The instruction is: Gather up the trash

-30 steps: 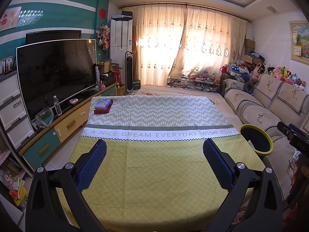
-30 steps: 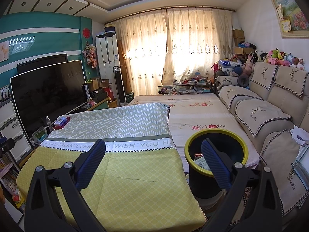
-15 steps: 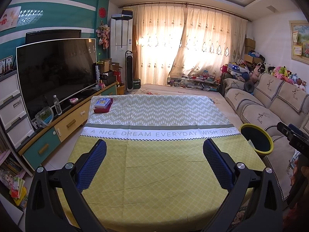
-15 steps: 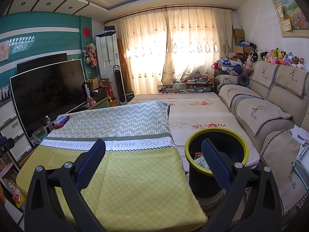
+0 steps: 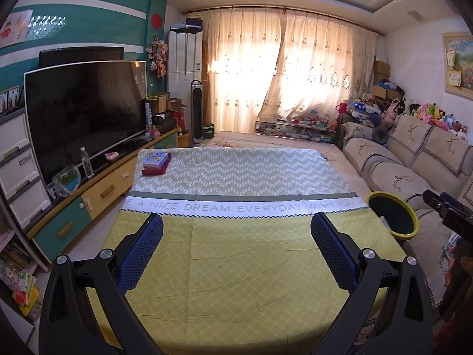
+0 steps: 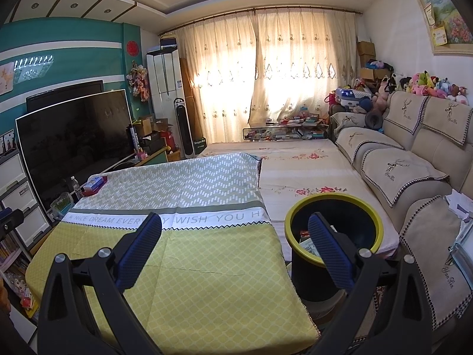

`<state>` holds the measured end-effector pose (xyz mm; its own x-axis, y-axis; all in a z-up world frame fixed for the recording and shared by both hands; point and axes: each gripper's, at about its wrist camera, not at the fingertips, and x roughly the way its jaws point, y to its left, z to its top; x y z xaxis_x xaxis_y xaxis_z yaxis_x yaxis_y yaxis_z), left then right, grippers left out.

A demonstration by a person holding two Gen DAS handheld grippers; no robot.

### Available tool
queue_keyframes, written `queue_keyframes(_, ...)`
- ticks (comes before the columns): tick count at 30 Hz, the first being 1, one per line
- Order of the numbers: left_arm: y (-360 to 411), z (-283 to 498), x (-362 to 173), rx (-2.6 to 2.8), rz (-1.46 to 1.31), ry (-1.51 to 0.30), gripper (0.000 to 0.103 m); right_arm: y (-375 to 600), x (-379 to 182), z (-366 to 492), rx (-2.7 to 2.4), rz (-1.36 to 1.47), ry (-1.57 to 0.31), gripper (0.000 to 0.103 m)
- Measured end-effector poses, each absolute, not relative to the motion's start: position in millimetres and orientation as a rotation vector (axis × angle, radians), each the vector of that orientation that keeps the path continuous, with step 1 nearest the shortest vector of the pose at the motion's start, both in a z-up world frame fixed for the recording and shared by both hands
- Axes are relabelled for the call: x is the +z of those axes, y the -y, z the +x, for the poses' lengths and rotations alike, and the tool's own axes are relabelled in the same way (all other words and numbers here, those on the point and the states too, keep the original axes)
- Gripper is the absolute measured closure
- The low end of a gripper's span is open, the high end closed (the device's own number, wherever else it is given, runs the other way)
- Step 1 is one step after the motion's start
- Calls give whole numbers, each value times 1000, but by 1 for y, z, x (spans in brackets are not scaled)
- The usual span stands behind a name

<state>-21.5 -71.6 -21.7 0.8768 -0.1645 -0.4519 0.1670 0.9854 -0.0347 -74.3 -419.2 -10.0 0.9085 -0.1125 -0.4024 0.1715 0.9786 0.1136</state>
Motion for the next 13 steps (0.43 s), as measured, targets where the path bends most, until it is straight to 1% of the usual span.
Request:
queue_keyframes(7, 73, 9, -27, -149, 47, -518, 5, 423, -4, -52, -90, 151, -421, 7)
queue_keyframes(9, 72, 34, -33, -145, 71, -550, 5, 423, 0, -30, -72, 152, -429, 7)
queue_keyframes(13, 63, 103, -53, -113, 70, -633, 5, 408, -1, 45, -41, 100, -490, 7)
